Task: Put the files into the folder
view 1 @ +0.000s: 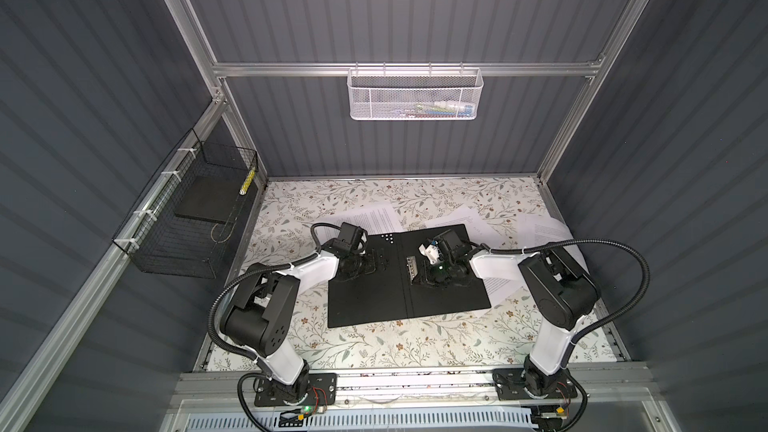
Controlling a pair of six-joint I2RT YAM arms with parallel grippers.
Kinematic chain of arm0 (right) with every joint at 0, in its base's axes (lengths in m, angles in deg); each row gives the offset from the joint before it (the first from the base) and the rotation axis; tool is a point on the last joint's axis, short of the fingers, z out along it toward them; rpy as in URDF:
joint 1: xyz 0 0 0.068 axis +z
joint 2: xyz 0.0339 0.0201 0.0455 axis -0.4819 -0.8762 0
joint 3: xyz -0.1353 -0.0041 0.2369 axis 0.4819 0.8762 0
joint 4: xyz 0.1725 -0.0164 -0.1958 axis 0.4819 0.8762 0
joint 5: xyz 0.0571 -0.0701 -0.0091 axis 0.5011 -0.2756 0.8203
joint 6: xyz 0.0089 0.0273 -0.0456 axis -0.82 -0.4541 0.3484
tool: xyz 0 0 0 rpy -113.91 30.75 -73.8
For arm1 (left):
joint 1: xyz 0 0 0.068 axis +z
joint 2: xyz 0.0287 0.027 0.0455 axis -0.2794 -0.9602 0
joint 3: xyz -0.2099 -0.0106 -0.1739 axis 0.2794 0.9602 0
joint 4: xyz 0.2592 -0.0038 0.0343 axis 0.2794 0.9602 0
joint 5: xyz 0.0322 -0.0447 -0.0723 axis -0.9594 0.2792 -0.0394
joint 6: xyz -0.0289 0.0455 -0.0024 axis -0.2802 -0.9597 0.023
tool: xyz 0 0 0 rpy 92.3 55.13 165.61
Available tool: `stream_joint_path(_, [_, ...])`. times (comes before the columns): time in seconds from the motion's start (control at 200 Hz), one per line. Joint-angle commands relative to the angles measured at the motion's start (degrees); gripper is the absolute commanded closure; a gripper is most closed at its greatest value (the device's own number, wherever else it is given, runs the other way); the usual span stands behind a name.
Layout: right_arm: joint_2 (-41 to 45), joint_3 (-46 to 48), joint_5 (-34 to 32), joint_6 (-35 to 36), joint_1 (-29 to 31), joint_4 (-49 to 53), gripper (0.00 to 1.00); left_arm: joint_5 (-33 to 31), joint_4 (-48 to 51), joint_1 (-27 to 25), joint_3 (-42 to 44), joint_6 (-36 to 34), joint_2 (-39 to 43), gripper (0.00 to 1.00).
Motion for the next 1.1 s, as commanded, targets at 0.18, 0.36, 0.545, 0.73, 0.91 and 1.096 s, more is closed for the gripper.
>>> stream_joint_path(0.18, [-1.01, 3.58, -12.91, -1.28, -0.66, 9.22, 1.00, -5.08, 8.96, 1.50, 5.93, 0.38, -5.50, 0.00])
stream_joint_path(0.36, [9.52, 2.44, -4.26, 0.25, -0.67, 7.62, 0.73, -5.07, 8.78, 1.59, 5.71, 0.19, -5.81, 0.00])
stream_joint_path(0.545, [15.90, 3.37, -3.71, 0.95, -1.37, 7.20, 0.49, -4.65, 8.38, 1.59, 5.75, 0.33, -6.31, 0.00])
stream_joint_path(0.73, [16.06, 5.60, -4.35, 0.85, -2.10, 7.24, 0.55, -3.74, 8.03, 1.59, 5.72, 0.08, -6.49, 0.00])
stream_joint_path(0.91, [19.17, 8.55, -5.17, 1.76, -7.82, 6.14, 0.35, -1.16, 8.11, 1.60, 5.04, -1.09, -4.97, 0.00])
stream_joint_path(1.096, [19.82, 7.63, -13.46, 3.37, -13.88, 10.51, 0.10, 1.29, 9.28, 1.59, 4.21, -0.47, -0.01, 0.00])
